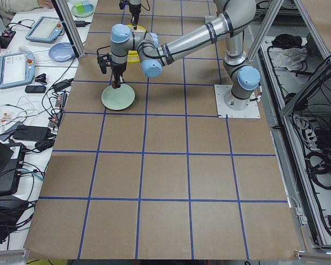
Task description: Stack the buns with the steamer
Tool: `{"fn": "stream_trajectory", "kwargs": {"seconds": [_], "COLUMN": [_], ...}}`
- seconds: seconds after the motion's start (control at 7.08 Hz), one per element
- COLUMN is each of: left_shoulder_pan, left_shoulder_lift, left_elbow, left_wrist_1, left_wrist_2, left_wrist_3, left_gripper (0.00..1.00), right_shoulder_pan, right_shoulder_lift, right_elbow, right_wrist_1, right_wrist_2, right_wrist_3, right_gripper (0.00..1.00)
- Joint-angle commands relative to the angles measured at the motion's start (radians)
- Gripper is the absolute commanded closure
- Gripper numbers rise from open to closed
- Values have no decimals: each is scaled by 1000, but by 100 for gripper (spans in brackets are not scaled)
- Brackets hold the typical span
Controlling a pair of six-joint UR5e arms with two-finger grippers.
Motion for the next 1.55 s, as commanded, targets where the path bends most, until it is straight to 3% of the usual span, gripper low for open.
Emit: {"fn": "stream_trajectory", "kwargs": {"seconds": [0.0, 1.41], "left_shoulder_pan": [-4, -4], "left_shoulder_lift": [2, -5], "left_elbow": [2, 0], "left_wrist_1": [2, 1], "left_wrist_2": [-6, -11], "left_wrist_3": [-6, -22], "left_gripper": [100, 100], "right_shoulder_pan": [0, -2], "right_shoulder_lift": [1, 15], "right_elbow": [0, 0], "right_wrist_1": [-15, -27], "right_wrist_2": [-1, -8], "right_wrist_3": [2, 7], "right_gripper": [100, 100]}}
